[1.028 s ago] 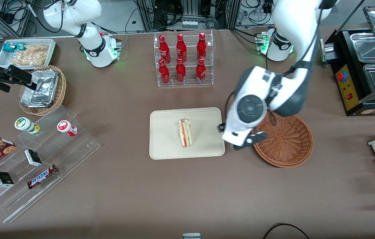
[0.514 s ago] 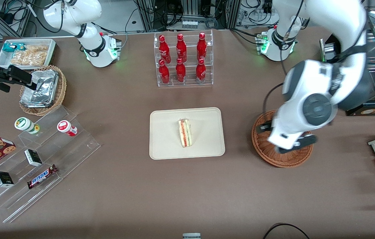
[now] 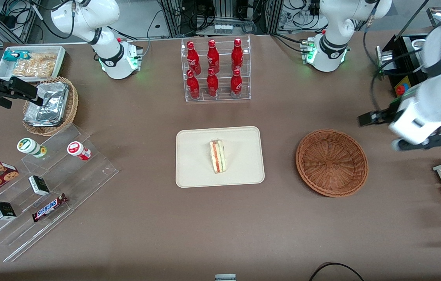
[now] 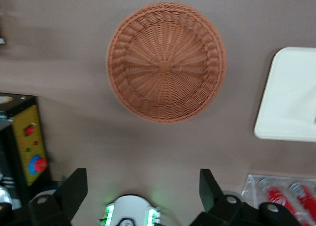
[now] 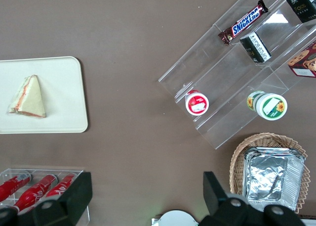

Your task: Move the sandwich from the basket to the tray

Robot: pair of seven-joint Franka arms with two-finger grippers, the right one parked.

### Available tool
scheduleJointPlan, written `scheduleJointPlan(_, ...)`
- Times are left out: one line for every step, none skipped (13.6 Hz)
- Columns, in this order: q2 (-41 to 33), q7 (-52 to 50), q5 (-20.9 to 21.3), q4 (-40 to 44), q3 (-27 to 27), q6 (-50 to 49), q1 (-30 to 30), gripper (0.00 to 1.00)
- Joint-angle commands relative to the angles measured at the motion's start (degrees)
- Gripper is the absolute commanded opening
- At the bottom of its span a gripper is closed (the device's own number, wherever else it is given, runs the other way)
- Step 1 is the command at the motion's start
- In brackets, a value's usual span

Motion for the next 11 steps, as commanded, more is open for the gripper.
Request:
scheduleJointPlan(-4.4, 3.6, 2.2, -2.2, -5.1, -1.9, 5.4, 1.00)
scheduleJointPlan(-5.2, 4.4, 2.5, -2.3, -6.5, -2.0, 7.3, 1.00)
scheduleJointPlan(-5.8, 5.1, 2.5, -2.2, -8.0, -2.0, 9.3, 1.00)
scheduleJointPlan(-7.0, 6.3, 2.5, -2.8, -8.9, -2.0, 10.9, 1.00)
scheduleJointPlan(-8.8, 7.5, 2.5, -4.4, -8.9, -2.0, 11.5, 1.00)
scheduleJointPlan(-10.4, 8.0, 2.5, -5.9, -8.6, -2.0, 11.6, 1.00)
scheduleJointPlan(-11.6, 8.0, 2.5, -7.1, -8.2, -1.5, 11.6, 1.00)
scheduleJointPlan(-12.3, 8.0, 2.4, -8.6, -7.9, -0.9, 11.6, 1.00)
scheduleJointPlan(-12.5, 8.0, 2.3, -9.5, -7.9, 0.1, 11.6, 1.00)
scheduleJointPlan(-12.8, 8.0, 2.3, -10.7, -7.9, 1.4, 11.6, 1.00)
scheduleJointPlan(-13.5, 8.0, 1.9, -12.3, -7.6, 3.0, 11.5, 1.00)
